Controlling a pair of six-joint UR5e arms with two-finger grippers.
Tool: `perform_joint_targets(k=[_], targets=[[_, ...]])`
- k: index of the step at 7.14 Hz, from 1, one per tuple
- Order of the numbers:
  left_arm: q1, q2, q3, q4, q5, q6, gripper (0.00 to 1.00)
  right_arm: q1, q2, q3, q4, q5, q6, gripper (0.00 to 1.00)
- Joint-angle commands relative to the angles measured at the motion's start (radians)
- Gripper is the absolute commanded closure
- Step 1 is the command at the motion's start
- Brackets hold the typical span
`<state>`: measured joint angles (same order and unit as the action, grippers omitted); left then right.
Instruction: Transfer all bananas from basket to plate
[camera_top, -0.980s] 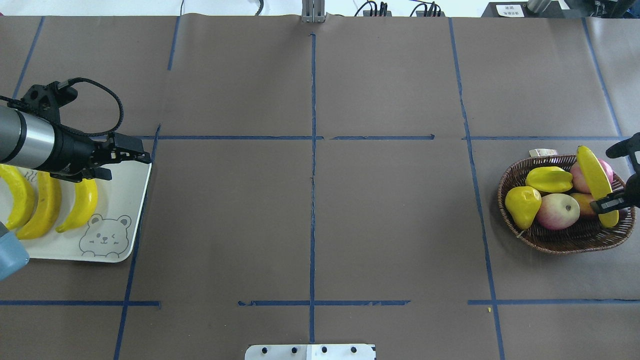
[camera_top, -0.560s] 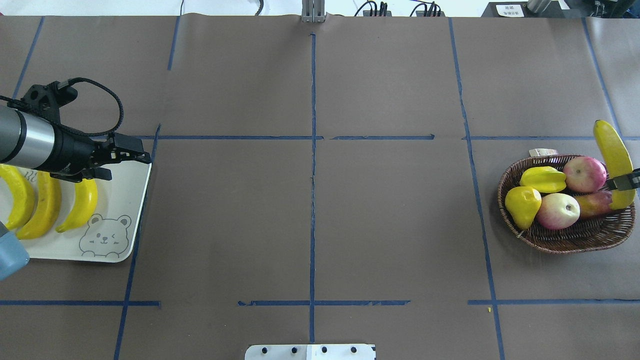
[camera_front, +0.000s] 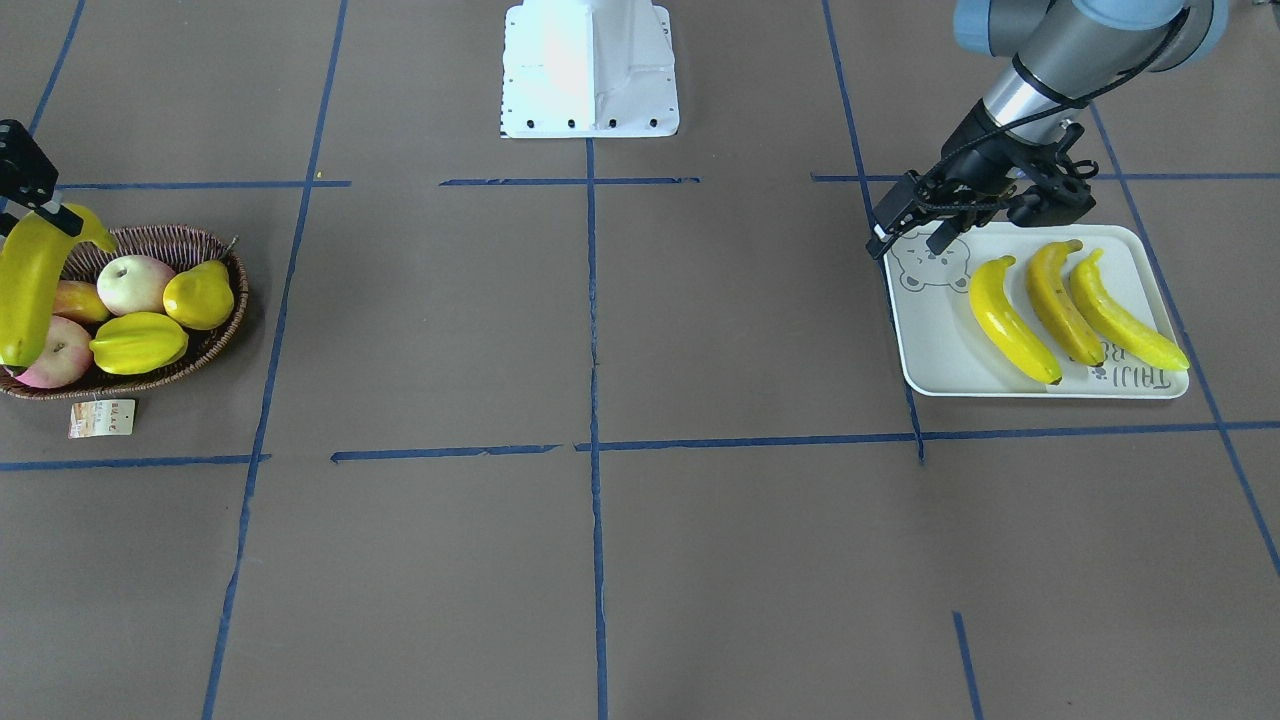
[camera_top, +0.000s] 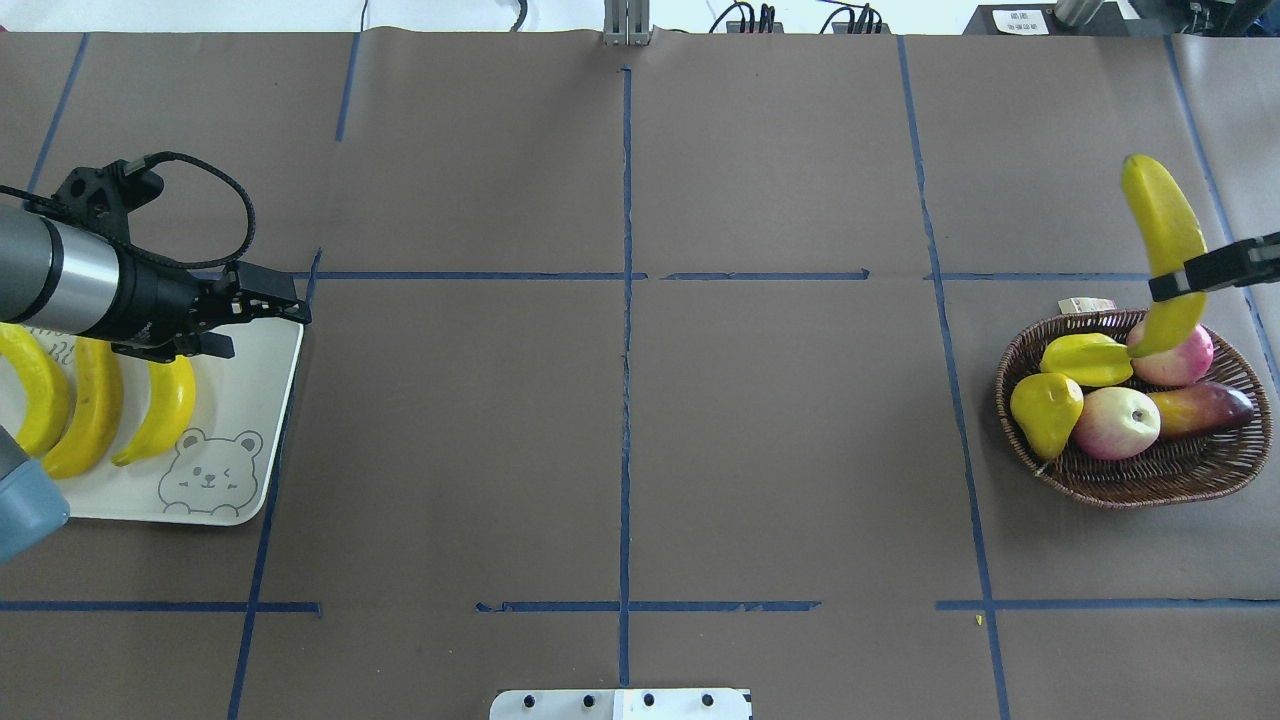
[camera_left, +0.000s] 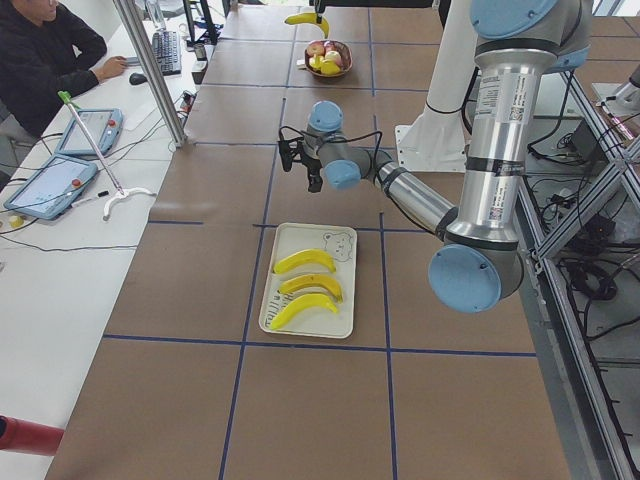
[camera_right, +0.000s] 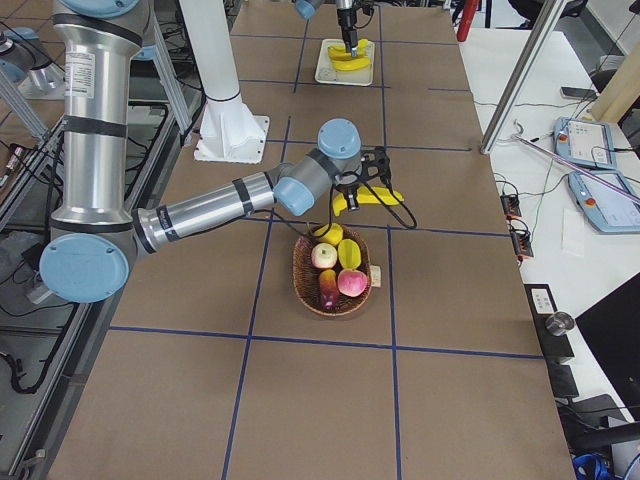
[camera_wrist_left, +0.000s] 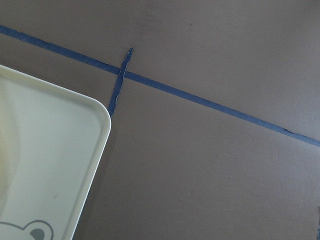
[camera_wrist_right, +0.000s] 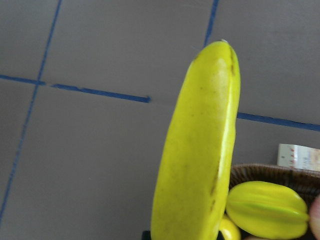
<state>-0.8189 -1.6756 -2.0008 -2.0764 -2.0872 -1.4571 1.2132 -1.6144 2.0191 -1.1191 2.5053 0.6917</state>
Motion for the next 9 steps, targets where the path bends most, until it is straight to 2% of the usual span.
perform_joint_targets(k=[1, 3, 5, 7, 9], targets=[[0.023, -0.089, 0.032, -0.072, -0.001, -0.183, 0.0, -0.129, 0.161, 0.007, 0.144, -0.011, 0.406, 0.99], [0.032, -0.206, 0.108, -0.262, 0.001, -0.423, 0.0, -0.371, 0.301, 0.013, 0.263, -0.313, 0.772, 0.99], [0.059, -0.28, 0.111, -0.284, 0.009, -0.495, 0.0, -0.605, 0.385, 0.017, 0.291, -0.57, 0.874, 0.99], [0.098, -0.353, 0.115, -0.284, 0.009, -0.513, 0.0, -0.737, 0.43, 0.012, 0.291, -0.658, 0.865, 0.99], [0.139, -0.398, 0.125, -0.283, 0.009, -0.511, 0.0, -0.773, 0.438, 0.013, 0.289, -0.664, 0.859, 0.99]])
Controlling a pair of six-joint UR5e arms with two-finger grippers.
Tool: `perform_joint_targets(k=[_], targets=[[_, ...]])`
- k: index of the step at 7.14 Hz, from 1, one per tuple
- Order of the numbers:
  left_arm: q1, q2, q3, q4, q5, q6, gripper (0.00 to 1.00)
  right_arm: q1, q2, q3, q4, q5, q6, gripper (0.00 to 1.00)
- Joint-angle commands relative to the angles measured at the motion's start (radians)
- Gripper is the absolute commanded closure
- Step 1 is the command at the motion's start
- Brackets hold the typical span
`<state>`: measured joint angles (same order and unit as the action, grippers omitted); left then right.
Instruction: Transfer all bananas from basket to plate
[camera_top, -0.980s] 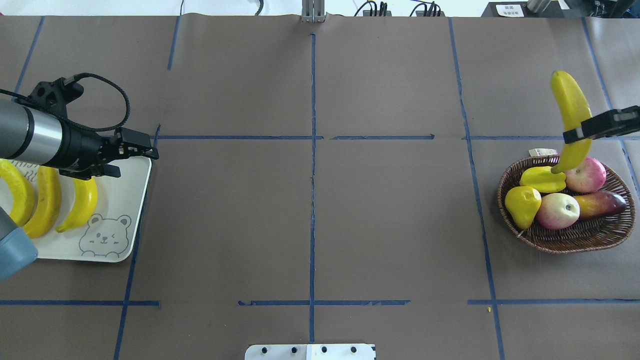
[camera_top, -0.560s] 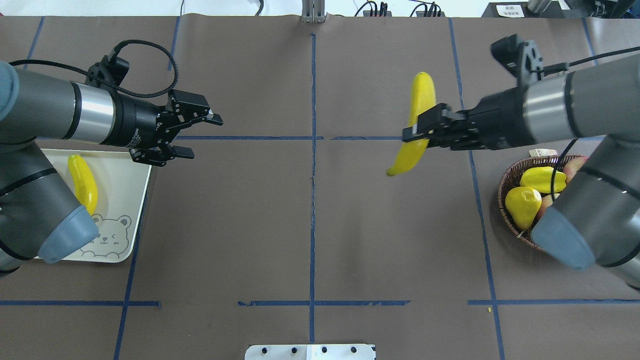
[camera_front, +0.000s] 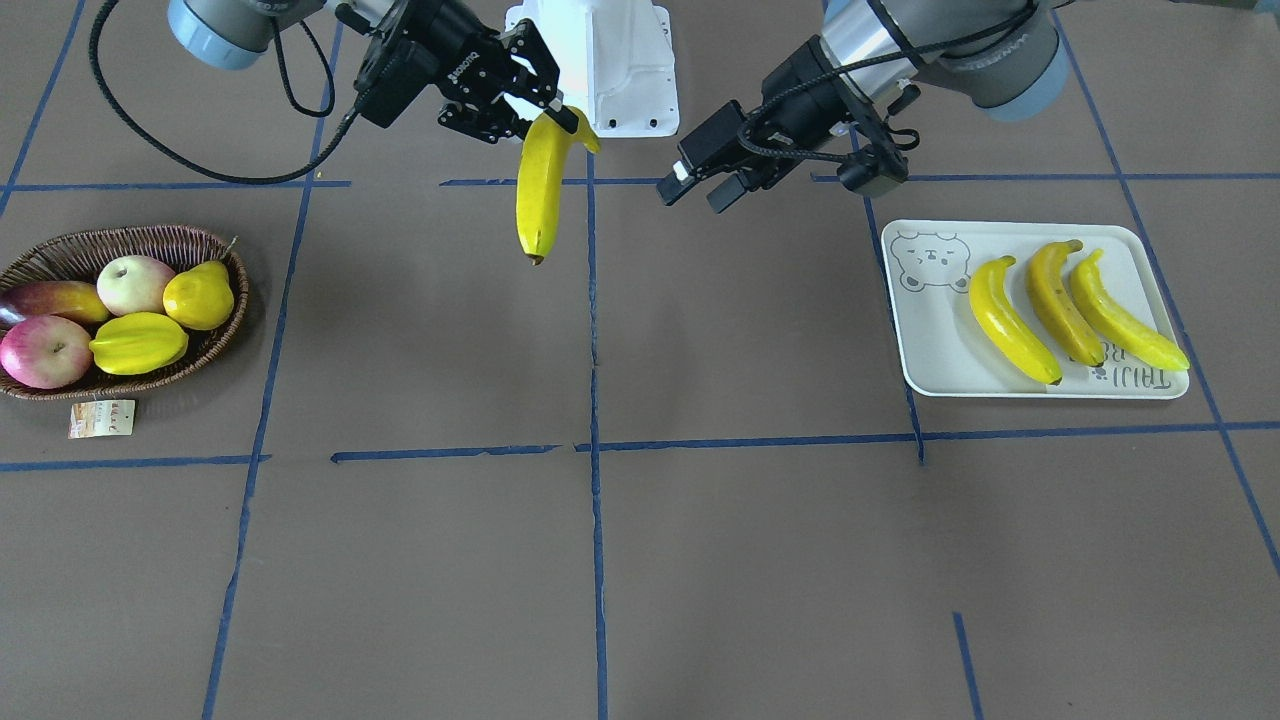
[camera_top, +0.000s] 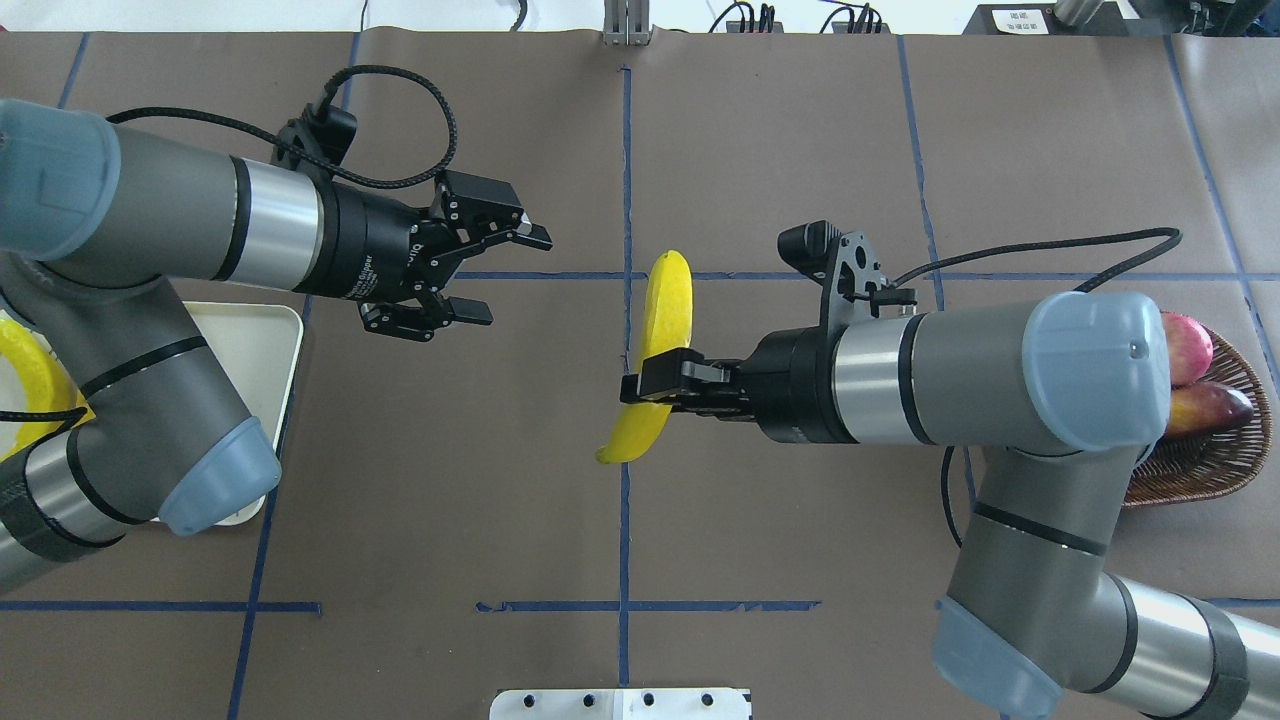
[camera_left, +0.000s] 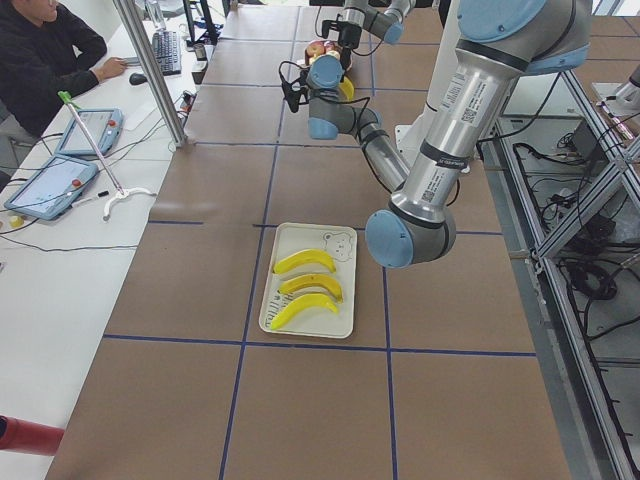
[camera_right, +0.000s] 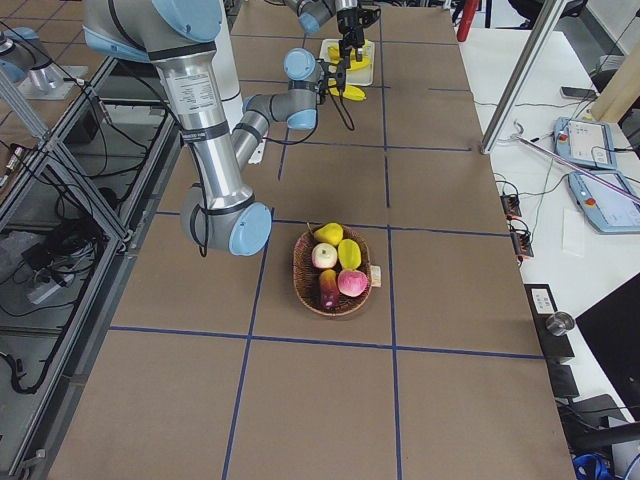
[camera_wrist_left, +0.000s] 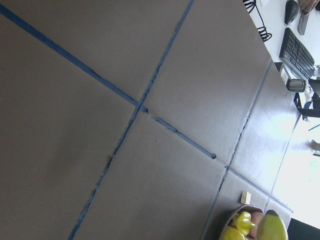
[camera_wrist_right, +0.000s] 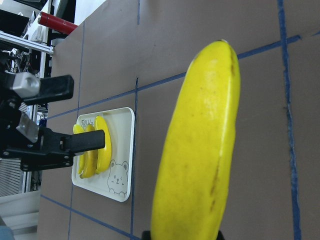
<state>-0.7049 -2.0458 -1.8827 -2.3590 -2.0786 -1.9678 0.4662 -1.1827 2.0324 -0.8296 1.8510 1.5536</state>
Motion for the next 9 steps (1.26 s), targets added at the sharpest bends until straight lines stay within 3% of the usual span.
perform_joint_targets(k=[1, 5, 9], targets=[[0.037, -0.059, 0.025, 0.0, 0.0, -0.002, 0.0, -0.041, 0.008, 0.002, 0.0, -0.021, -0.004, 0.99], [0.108, -0.1, 0.046, 0.0, 0.021, 0.004, 0.0, -0.047, 0.014, 0.003, 0.001, -0.026, -0.006, 0.99], [0.125, -0.134, 0.132, -0.057, 0.035, 0.007, 0.01, -0.051, 0.014, 0.005, 0.001, -0.026, -0.004, 0.99]])
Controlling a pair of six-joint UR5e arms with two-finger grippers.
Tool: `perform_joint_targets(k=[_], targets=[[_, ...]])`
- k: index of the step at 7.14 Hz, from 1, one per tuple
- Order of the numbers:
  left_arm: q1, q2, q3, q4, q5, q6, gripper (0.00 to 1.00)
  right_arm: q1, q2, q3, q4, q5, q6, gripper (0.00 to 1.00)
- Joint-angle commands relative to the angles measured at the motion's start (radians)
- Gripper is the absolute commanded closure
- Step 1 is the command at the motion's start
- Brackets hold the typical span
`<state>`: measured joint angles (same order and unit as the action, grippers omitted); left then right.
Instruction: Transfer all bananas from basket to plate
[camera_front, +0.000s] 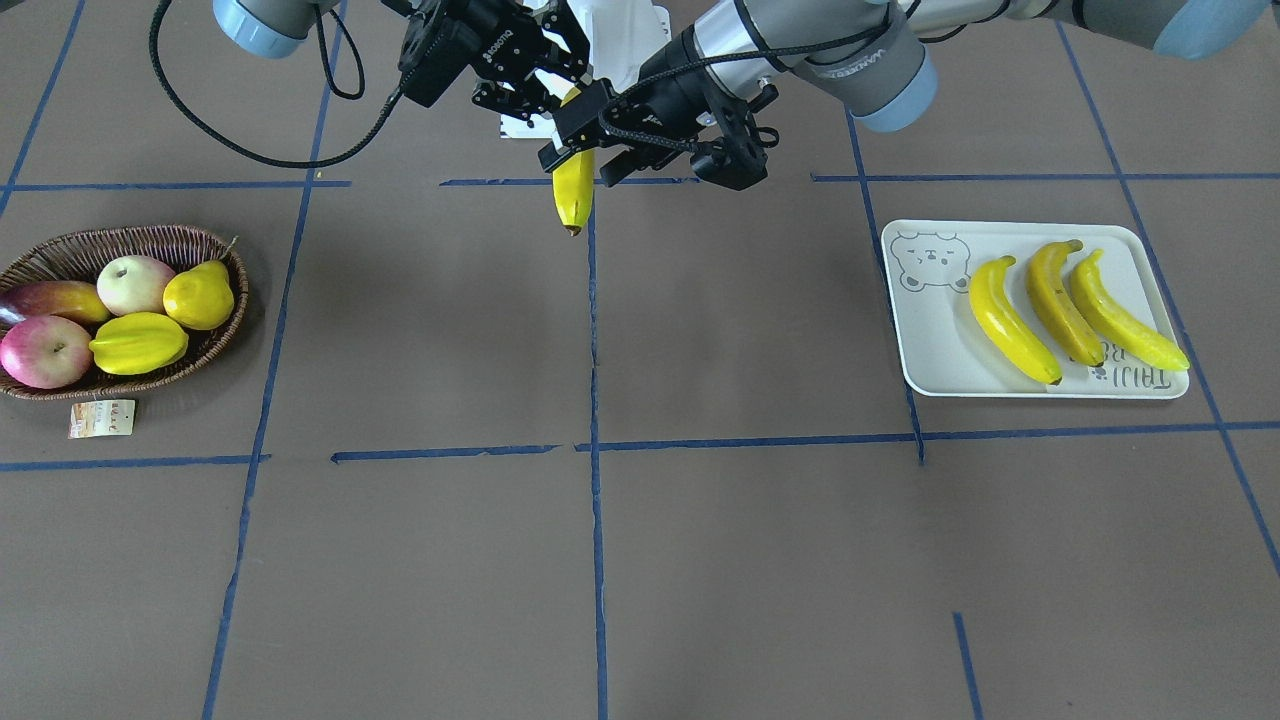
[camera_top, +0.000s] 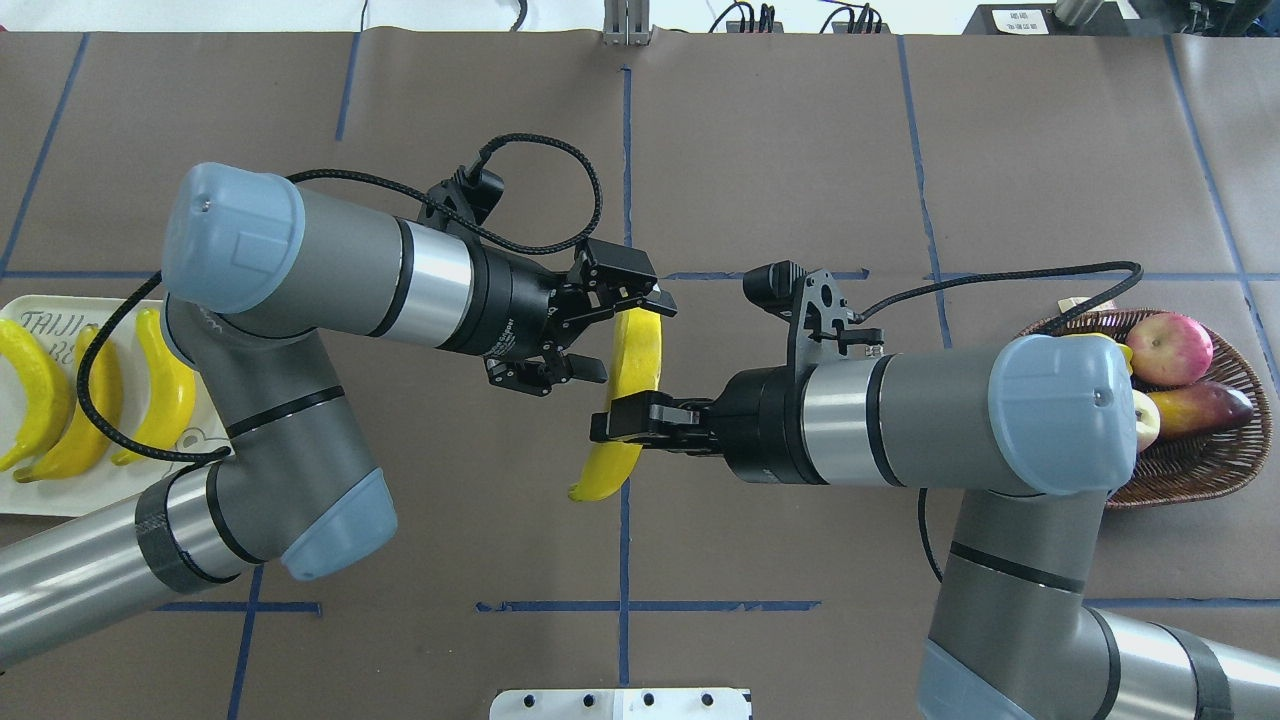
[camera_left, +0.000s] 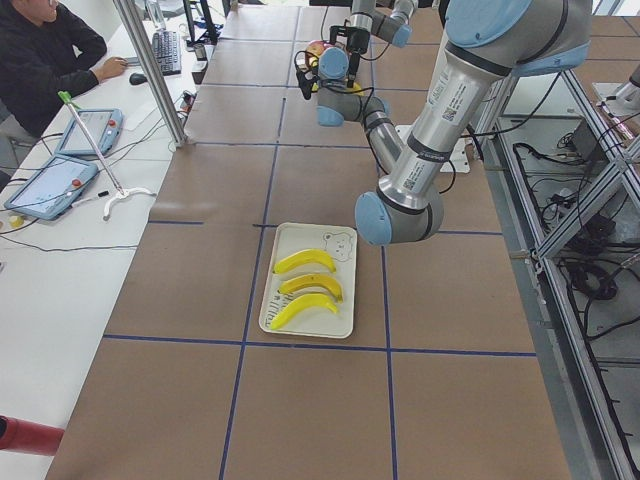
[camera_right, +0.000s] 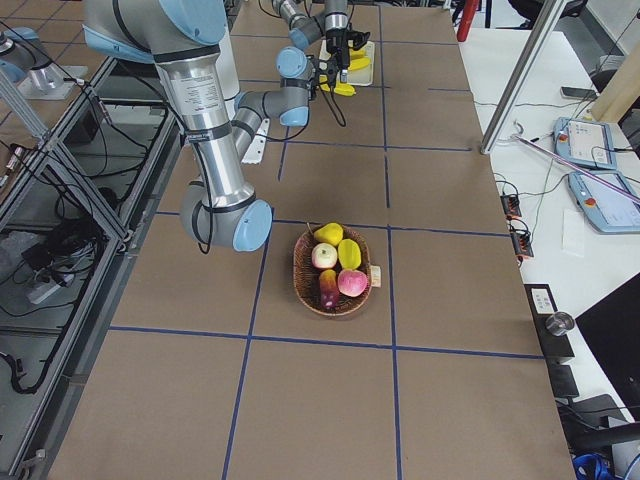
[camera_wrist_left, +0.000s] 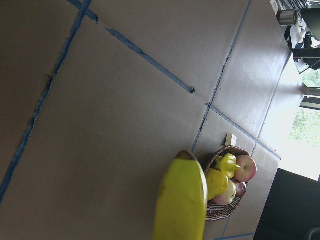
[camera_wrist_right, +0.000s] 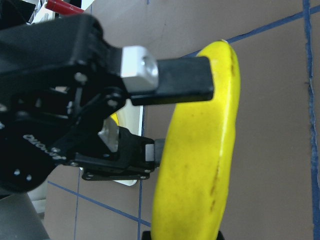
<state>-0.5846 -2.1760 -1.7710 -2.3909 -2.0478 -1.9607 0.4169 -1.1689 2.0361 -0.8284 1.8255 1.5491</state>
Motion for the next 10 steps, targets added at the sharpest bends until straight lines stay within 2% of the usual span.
perform_joint_targets(k=[1, 2, 3, 4, 5, 8, 10], targets=[[0.006, -0.008, 0.018, -0.022, 0.008, -0.009, 0.38, -0.001, 0.0, 0.001, 0.0, 0.0, 0.0, 0.99], [0.008, -0.011, 0.019, -0.019, 0.011, -0.006, 0.88, 0.0, 0.0, 0.001, 0.0, 0.0, -0.001, 0.99], [0.009, -0.01, 0.019, -0.025, 0.011, -0.003, 1.0, 0.0, -0.001, 0.001, 0.0, 0.0, 0.0, 0.99], [0.008, -0.007, 0.018, -0.027, 0.009, 0.002, 1.0, 0.0, 0.0, 0.003, 0.0, -0.003, 0.002, 0.86], [0.008, -0.007, 0.016, -0.025, 0.009, 0.002, 1.0, 0.002, -0.001, 0.007, 0.0, -0.003, 0.005, 0.01], [0.006, -0.004, 0.018, -0.024, 0.011, 0.006, 1.0, 0.01, -0.006, 0.033, -0.001, 0.0, 0.005, 0.0], [-0.038, 0.011, 0.021, 0.013, 0.006, 0.099, 1.0, 0.017, -0.023, 0.065, -0.018, 0.011, 0.006, 0.0]])
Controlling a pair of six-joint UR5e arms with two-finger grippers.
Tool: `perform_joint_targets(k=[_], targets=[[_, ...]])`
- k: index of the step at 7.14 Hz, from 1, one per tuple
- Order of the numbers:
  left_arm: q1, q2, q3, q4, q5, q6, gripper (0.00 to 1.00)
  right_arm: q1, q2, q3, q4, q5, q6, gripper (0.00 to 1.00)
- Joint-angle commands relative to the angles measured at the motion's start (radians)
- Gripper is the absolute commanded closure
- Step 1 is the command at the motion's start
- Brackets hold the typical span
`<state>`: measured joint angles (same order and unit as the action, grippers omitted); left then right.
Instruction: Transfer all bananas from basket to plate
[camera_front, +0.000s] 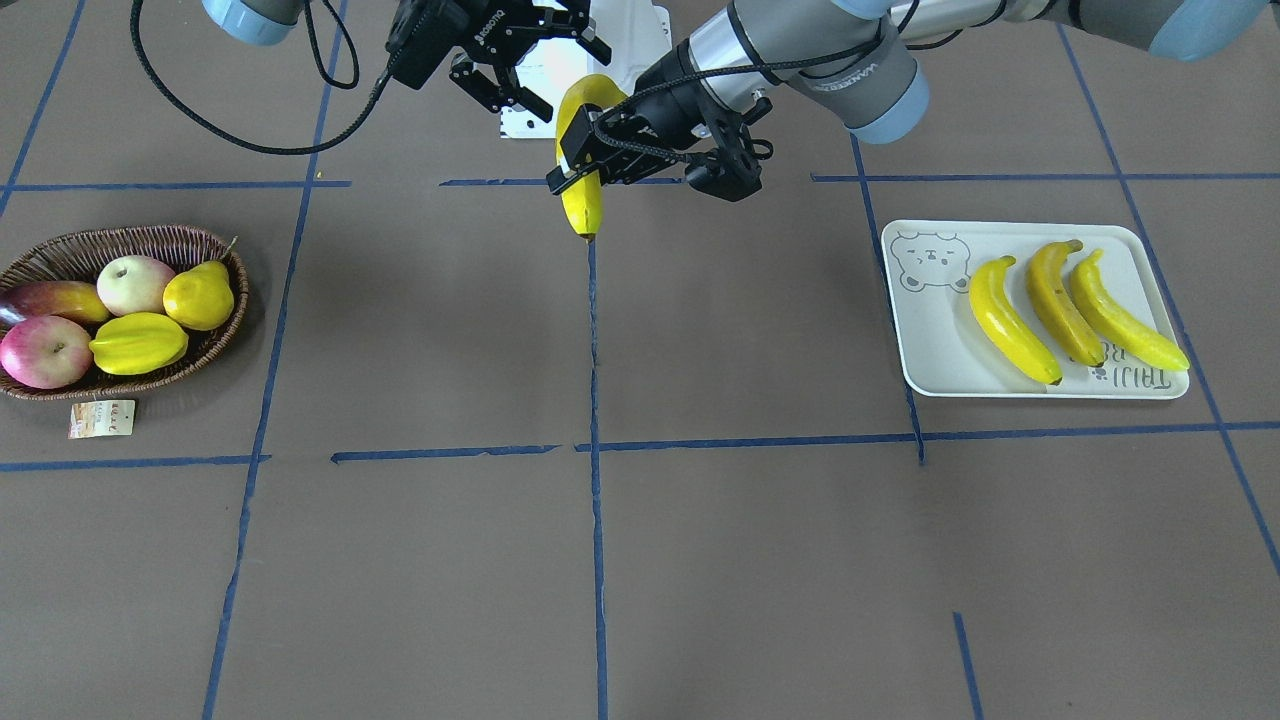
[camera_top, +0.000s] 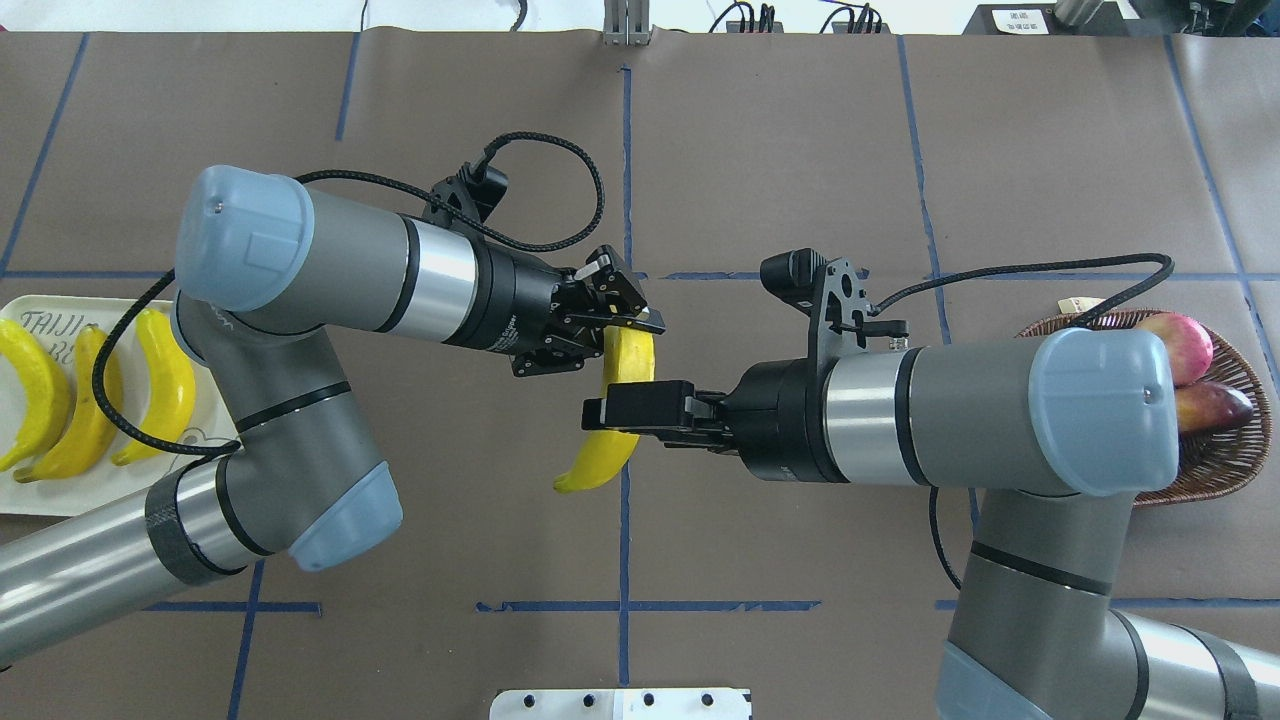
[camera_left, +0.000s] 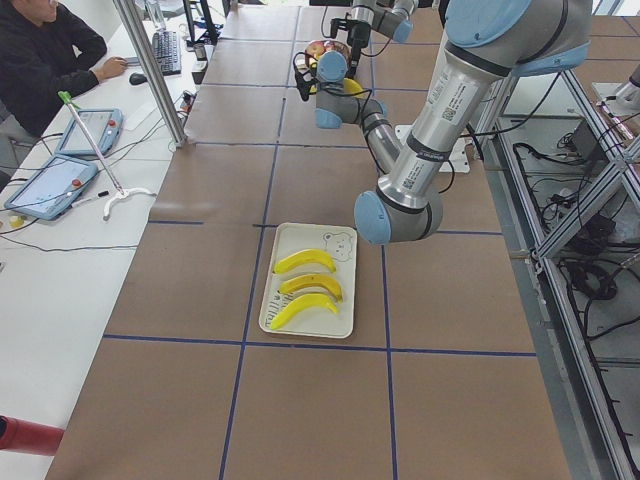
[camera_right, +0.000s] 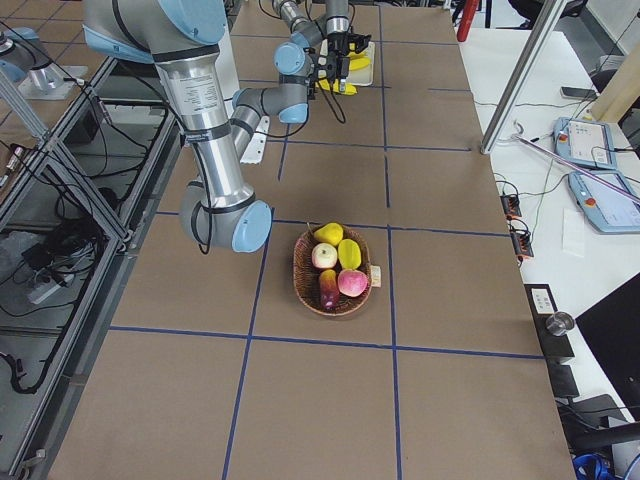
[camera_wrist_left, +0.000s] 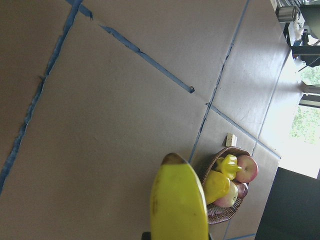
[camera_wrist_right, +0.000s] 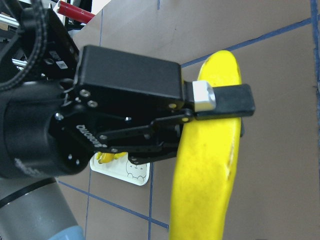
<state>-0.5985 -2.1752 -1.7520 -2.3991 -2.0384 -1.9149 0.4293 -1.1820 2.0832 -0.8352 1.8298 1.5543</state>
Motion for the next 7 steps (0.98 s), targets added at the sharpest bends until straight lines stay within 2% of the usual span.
perform_joint_targets(k=[1, 4, 5, 7], targets=[[-0.052, 0.041, 0.002, 0.053, -0.008, 0.078, 1.0, 0.006, -0.043, 0.038, -0.012, 0.008, 0.0, 0.0], [-0.139, 0.197, -0.035, 0.193, -0.005, 0.247, 1.0, 0.034, -0.134, 0.084, -0.012, 0.008, 0.0, 0.0], [-0.162, 0.281, -0.061, 0.236, 0.004, 0.287, 1.0, 0.057, -0.154, 0.083, -0.012, 0.009, -0.003, 0.0], [-0.199, 0.465, -0.081, 0.235, 0.032, 0.423, 1.0, 0.088, -0.172, 0.075, -0.012, 0.008, -0.003, 0.0]])
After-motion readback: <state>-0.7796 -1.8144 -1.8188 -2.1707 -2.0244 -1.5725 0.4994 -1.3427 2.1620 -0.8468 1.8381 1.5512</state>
